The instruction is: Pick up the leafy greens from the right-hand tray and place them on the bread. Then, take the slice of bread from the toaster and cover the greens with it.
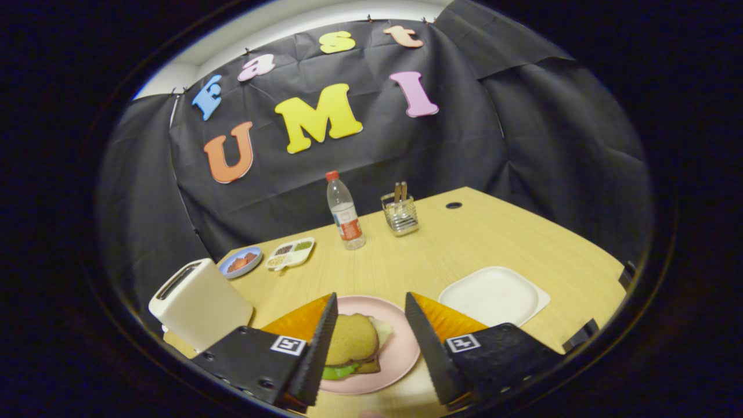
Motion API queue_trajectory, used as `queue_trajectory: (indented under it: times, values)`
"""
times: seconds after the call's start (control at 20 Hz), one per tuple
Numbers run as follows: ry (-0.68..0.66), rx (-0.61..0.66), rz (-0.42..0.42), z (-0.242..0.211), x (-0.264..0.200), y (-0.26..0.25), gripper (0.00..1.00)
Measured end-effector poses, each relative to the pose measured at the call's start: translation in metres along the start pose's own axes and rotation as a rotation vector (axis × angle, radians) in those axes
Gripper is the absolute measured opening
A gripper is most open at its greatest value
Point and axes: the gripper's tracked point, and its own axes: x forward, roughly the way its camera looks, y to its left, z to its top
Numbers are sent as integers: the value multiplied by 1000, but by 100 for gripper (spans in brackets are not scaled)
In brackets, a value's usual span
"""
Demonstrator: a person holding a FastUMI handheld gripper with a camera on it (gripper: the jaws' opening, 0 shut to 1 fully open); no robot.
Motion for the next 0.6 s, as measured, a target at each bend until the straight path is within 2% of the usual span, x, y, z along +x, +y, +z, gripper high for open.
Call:
queue_trajectory:
  times: [0.1,0.2,0.35,0.6]
  values:
    - [-98,-37,19,29,-14,-4,93]
    - [-198,-94,21,58,-29,-13,96]
    - [-324,-167,7,100,-56,-26,95]
    - [-423,-167,5,152,-101,-43,95]
